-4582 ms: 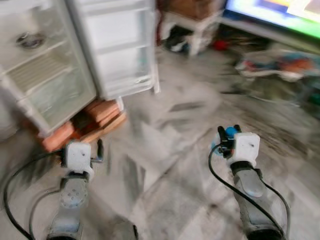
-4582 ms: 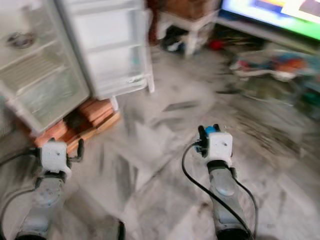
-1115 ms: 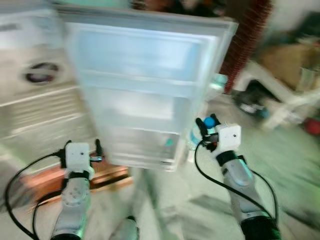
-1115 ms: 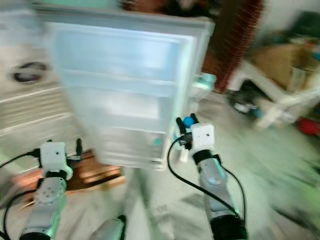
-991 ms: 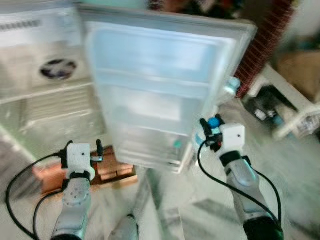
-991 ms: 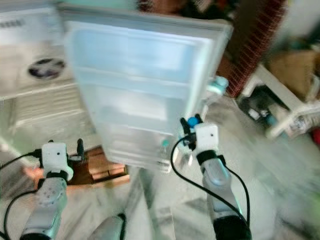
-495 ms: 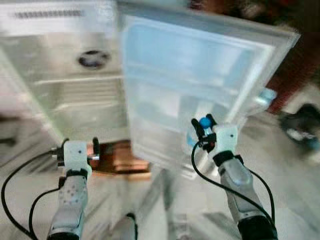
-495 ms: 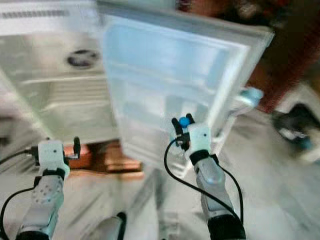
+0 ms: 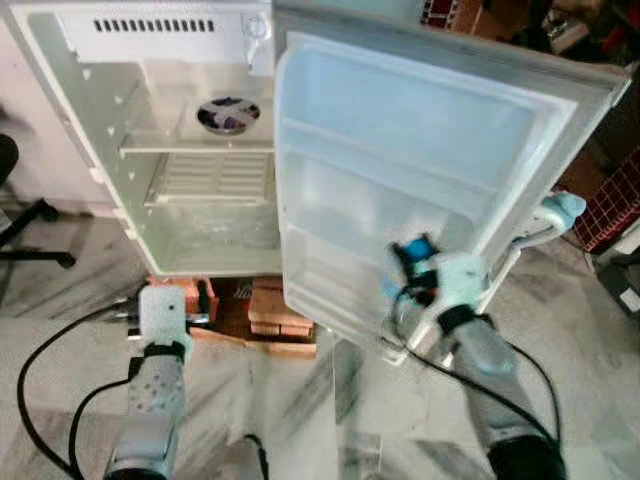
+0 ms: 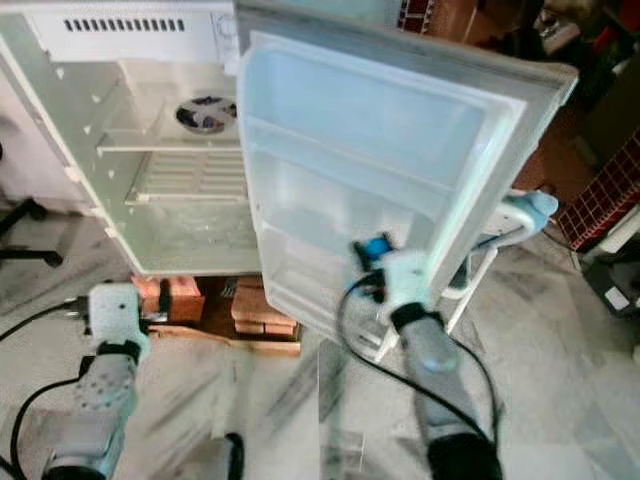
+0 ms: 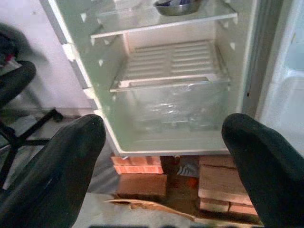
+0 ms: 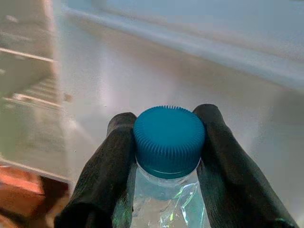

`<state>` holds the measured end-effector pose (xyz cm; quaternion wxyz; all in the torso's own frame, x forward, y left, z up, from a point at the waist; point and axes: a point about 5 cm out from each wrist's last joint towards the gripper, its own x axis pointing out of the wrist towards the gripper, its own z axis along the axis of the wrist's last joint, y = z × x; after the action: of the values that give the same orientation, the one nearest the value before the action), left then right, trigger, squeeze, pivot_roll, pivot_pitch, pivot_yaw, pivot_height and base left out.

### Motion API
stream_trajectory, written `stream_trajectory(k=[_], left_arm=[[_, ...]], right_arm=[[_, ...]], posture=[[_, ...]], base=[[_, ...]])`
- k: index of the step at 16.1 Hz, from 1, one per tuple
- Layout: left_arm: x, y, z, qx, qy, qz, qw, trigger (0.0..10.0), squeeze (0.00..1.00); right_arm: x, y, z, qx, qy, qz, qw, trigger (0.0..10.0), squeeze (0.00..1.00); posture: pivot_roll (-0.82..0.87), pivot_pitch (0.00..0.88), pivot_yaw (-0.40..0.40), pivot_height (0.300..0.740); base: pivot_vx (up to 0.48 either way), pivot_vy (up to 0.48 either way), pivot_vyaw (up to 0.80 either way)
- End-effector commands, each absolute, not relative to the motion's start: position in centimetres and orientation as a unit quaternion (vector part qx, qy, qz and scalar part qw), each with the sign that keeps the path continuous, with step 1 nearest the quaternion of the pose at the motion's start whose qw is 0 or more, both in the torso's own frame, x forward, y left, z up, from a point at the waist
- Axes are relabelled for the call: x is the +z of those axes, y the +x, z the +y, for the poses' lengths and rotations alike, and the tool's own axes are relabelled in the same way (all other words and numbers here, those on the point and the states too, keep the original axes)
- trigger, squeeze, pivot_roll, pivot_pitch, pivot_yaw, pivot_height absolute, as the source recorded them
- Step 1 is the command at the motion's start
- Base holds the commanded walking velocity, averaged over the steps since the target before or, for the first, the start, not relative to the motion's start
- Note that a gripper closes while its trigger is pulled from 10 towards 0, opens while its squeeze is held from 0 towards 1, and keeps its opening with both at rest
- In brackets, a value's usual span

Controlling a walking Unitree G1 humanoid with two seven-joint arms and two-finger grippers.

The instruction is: Restocking fridge

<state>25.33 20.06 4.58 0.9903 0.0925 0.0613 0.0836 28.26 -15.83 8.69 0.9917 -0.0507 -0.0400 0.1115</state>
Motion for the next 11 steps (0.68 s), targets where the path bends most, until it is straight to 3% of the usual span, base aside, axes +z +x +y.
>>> stream_trajectory(k=[1, 11], left_arm=[[4.67, 25.02, 20.75, 0.089, 0.098, 0.062, 0.989, 10.0, 0.00], [4.36, 24.90, 20.34, 0.082, 0.090, 0.068, 0.990, 10.0, 0.00]], right_arm=[[9.37, 28.30, -15.41, 0.110, -0.048, -0.060, 0.991, 10.0, 0.00], [9.16, 27.90, -14.90, 0.114, -0.029, -0.061, 0.991, 10.0, 0.00]], posture=[[0.10, 0.100, -0.072, 0.740], [0.10, 0.086, -0.081, 0.740]], base=[[0.000, 0.000, 0.00], [0.000, 0.000, 0.00]])
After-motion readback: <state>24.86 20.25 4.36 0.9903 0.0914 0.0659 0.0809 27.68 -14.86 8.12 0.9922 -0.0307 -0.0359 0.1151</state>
